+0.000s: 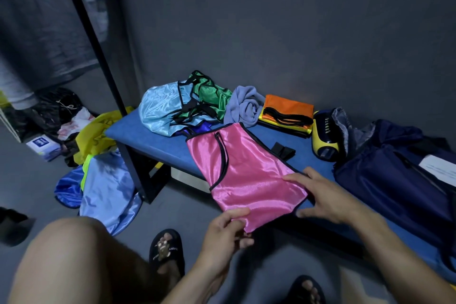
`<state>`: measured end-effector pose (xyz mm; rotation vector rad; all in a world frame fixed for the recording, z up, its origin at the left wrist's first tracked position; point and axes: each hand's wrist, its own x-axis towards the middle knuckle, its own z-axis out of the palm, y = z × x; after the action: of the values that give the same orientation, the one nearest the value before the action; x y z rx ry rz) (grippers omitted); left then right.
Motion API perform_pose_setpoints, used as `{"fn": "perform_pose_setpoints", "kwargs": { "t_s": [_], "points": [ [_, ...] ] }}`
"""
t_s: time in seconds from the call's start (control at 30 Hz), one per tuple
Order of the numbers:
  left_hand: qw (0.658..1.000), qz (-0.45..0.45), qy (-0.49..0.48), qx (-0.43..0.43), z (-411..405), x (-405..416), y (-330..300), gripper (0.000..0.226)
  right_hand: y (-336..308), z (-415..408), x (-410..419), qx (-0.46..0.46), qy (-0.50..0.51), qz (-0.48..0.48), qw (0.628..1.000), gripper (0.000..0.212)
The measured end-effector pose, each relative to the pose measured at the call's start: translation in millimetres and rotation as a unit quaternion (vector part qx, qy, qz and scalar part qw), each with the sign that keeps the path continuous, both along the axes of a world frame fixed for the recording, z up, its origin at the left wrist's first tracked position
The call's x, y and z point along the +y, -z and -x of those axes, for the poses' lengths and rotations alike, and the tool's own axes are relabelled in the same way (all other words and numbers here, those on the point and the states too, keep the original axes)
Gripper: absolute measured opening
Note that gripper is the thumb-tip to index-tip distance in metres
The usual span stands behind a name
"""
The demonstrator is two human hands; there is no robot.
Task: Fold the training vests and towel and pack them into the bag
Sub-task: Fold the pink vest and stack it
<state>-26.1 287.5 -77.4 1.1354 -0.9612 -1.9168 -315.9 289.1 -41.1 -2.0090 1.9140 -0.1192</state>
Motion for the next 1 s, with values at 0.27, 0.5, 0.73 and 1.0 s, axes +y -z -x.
{"fn": "perform_pose_setpoints", "kwargs": {
  "t_s": [0.27, 0.5, 0.73, 1.0],
  "points": [
    [0.936, 0.303, 0.048, -0.173, -22, -24, -5, 0.016, 5, -3, 2, -0.033, 0.007, 0.165, 0.986, 0.038],
    [0.85, 0.476, 0.001, -0.228, -43, -77, -35, 0.029, -25, -7, 2, -0.163, 0.018, 0.156, 0.974, 0.01],
    [0.928, 0.358, 0.024, -0.099, -51, -93, -30, 0.049, -35, -22, 7, -0.301, 0.048, 0.098, 0.948, 0.031],
    [0.978, 0.195, -0.06, -0.048, -35, -113, -23, 0.024, -23, -39, -27, -0.45, 0.082, 0.019, 0.889, 0.041]
  ]
}}
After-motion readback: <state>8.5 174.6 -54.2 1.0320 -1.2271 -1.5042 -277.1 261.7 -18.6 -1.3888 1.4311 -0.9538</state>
